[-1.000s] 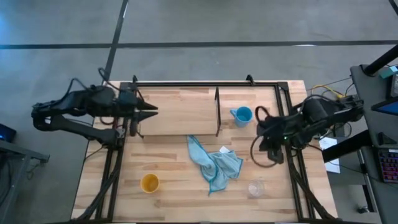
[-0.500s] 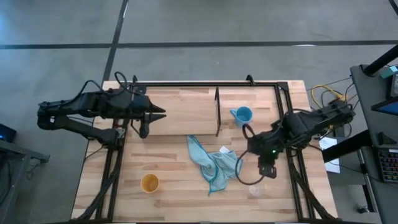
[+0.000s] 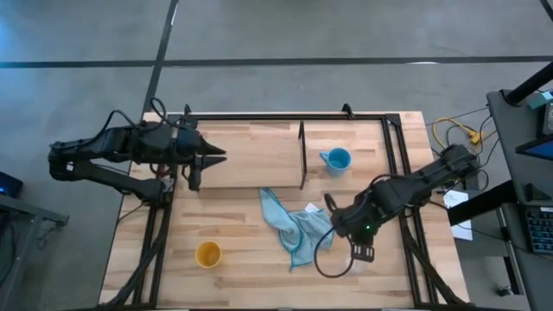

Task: Stack small to large cups/mugs on shelf
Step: Put the transparent cup on the shelf

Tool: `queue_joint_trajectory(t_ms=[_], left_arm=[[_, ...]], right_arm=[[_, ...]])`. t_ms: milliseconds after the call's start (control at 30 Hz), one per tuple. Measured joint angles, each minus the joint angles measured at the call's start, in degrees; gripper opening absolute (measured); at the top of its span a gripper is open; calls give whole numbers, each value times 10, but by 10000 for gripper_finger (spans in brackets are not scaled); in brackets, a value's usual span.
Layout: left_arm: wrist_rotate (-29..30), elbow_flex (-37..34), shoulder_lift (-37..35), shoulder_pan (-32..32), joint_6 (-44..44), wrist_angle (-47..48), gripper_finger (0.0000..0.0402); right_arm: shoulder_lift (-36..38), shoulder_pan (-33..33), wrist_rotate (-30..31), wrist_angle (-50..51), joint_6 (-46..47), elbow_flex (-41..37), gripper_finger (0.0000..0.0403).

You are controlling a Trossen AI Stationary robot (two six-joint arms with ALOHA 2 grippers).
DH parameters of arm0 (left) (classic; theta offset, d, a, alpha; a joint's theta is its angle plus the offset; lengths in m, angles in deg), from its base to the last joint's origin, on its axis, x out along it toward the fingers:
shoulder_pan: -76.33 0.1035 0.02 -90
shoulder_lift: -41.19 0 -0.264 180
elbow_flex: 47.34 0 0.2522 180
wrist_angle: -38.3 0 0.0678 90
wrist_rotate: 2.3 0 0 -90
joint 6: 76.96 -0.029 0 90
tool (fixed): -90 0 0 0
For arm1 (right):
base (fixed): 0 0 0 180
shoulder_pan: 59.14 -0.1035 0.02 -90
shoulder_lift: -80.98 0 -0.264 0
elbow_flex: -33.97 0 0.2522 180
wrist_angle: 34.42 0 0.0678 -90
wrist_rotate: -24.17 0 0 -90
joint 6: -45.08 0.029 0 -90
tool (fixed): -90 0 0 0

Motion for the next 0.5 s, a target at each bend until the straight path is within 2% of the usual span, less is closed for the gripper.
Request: queue_joint_trajectory(t_ms=[133, 300, 500], left_arm=[[-1, 0, -6, 0, 0, 0, 68], [-2, 0, -11, 0, 0, 0, 68], [-2, 0, -17, 0, 0, 1, 68]], right_arm=[[-27, -3, -22, 2, 20, 0, 59], [-58, -5, -30, 18, -24, 0, 61], [-85, -7, -40, 32, -28, -1, 91]])
